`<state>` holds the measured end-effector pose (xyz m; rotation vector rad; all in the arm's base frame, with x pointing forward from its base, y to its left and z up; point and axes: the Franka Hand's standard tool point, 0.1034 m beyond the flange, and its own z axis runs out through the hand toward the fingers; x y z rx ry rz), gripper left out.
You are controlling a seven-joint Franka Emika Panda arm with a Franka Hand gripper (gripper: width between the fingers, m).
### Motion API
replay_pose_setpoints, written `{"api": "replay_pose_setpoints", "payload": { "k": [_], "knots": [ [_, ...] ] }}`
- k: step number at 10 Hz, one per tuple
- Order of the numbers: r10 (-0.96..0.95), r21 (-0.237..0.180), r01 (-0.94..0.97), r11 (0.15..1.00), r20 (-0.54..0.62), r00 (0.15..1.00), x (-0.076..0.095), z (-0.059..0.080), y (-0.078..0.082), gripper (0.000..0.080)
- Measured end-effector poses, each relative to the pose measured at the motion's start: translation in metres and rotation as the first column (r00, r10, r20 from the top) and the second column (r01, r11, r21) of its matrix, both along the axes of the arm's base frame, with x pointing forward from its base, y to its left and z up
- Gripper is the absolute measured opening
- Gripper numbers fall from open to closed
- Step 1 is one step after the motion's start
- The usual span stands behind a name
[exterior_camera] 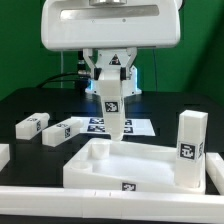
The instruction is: Assemble desk
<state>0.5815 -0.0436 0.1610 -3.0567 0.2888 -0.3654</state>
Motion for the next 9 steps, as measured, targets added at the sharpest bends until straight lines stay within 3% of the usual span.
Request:
{"api": "replay_pose_setpoints", "payload": {
  "k": [4, 6, 9],
  "knots": [
    [0.034, -0.126, -0.001, 0.992, 0.259, 0.965, 0.019, -0.002, -0.02, 0.0291],
    [0.033, -0.103, -0.01, 0.995, 0.228, 0.973, 0.023, 0.006, -0.015, 0.0291],
    [0.034, -0.105, -0.01, 0.994, 0.227, 0.973, 0.023, 0.003, -0.016, 0.0291]
  ]
}}
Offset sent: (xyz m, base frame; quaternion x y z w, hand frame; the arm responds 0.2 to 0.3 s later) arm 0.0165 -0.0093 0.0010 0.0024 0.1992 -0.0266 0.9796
